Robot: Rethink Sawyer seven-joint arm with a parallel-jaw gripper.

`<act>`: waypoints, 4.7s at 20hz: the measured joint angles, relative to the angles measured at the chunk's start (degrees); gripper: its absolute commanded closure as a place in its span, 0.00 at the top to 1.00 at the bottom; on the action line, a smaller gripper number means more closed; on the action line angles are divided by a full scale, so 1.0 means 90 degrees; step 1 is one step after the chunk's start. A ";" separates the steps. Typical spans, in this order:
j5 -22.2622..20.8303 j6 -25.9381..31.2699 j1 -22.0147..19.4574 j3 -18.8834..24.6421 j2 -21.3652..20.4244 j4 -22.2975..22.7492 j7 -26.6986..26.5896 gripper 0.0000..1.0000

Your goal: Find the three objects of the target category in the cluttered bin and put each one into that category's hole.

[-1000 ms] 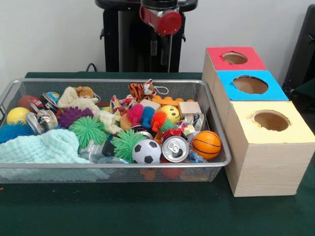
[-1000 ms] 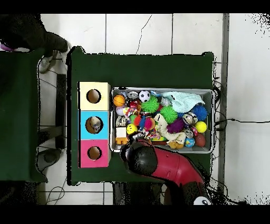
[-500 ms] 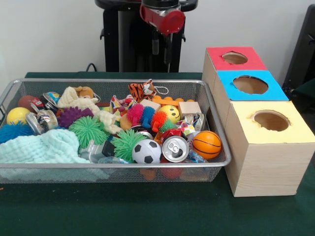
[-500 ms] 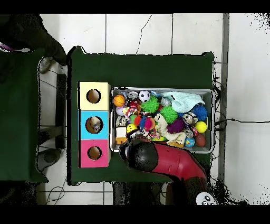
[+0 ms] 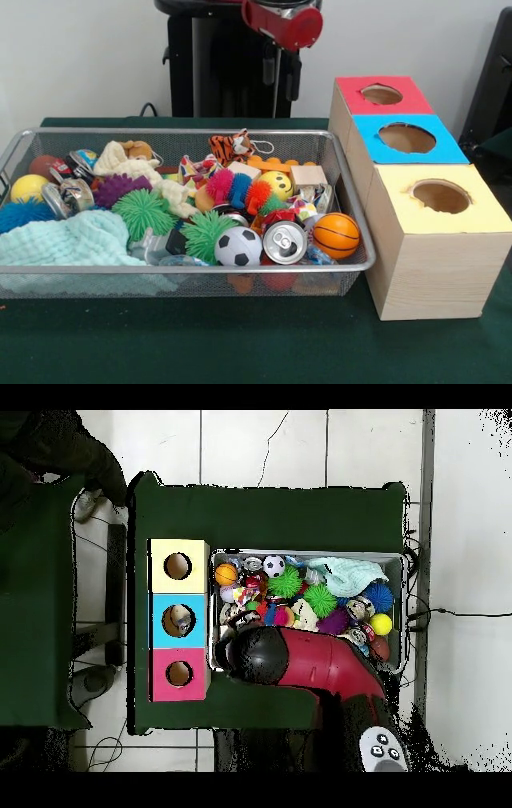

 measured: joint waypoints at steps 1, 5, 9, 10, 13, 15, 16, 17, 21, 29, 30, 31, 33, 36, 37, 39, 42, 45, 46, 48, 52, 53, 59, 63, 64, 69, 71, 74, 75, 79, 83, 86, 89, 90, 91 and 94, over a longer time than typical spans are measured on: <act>-0.0001 0.0029 0.0041 0.0000 0.0017 -0.0079 0.0000 1.00; -0.0001 0.0057 0.0266 0.0001 0.0229 -0.0572 0.0000 1.00; -0.0003 0.0084 0.0413 0.0003 0.0474 -0.0963 0.0000 1.00; -0.0004 0.0097 0.0438 0.0005 0.0535 -0.1058 0.0000 1.00; -0.0004 0.0097 0.0461 0.0006 0.0689 -0.1273 0.0000 1.00; -0.0004 0.0097 0.0461 0.0007 0.0762 -0.1372 0.0000 1.00; -0.0005 0.0097 0.0459 0.0006 0.0814 -0.1436 0.0000 1.00; -0.0006 0.0097 0.0456 0.0009 0.0861 -0.1495 0.0000 1.00; -0.0105 0.0097 0.0419 0.0042 0.1017 -0.1698 0.0000 1.00; -0.0417 0.0095 0.0374 0.0124 0.1338 -0.2051 0.0000 1.00; -0.0439 0.0093 0.0369 0.0137 0.1361 -0.2069 0.0000 1.00; -0.0490 0.0079 0.0347 0.0178 0.1418 -0.2110 0.0000 1.00; -0.0544 0.0057 0.0294 0.0246 0.1486 -0.2154 0.0000 1.00; -0.0638 0.0021 0.0150 0.0397 0.1603 -0.2222 -0.0001 1.00; -0.0697 0.0005 0.0054 0.0478 0.1677 -0.2264 -0.0001 1.00; -0.0785 -0.0016 -0.0101 0.0583 0.1802 -0.2338 -0.0001 1.00; -0.0924 -0.0058 -0.0257 0.0668 0.1953 -0.2425 -0.0001 1.00; -0.1047 -0.0088 -0.0357 0.0737 0.2067 -0.2485 -0.0001 1.00; -0.1116 -0.0108 -0.0399 0.0774 0.2137 -0.2515 -0.0001 1.00; -0.1187 -0.0127 -0.0408 0.0790 0.2202 -0.2532 -0.0001 1.00; -0.1235 -0.0141 -0.0398 0.0800 0.2283 -0.2537 -0.0001 1.00; -0.1236 -0.0141 -0.0392 0.0800 0.2295 -0.2537 -0.0001 1.00; -0.1233 -0.0153 -0.0211 0.0800 0.2319 -0.2536 -0.0001 1.00; -0.1222 -0.0201 -0.0056 0.0801 0.2319 -0.2526 -0.0001 1.00; -0.1216 -0.0229 0.0002 0.0801 0.2319 -0.2523 -0.0001 1.00; -0.1159 -0.0473 0.0295 0.0802 0.2354 -0.2516 -0.0001 1.00; -0.1146 -0.0548 0.0353 0.0802 0.2376 -0.2517 -0.0001 1.00; -0.1124 -0.0702 0.0442 0.0798 0.2433 -0.2517 -0.0001 1.00; -0.1121 -0.0768 0.0444 0.0790 0.2453 -0.2519 -0.0001 1.00; -0.1105 -0.0823 0.0406 0.0789 0.2467 -0.2519 -0.0001 1.00; -0.1077 -0.0825 0.0380 0.0791 0.2496 -0.2521 -0.0001 1.00; -0.1064 -0.0827 0.0365 0.0791 0.2513 -0.2530 -0.0001 1.00; -0.1062 -0.0825 0.0332 0.0803 0.2514 -0.2529 -0.0001 1.00; -0.1064 -0.0827 0.0285 0.0817 0.2520 -0.2530 -0.0001 1.00; -0.1066 -0.0827 0.0251 0.0823 0.2527 -0.2530 -0.0001 1.00; -0.1074 -0.0828 0.0141 0.0825 0.2565 -0.2531 -0.0001 1.00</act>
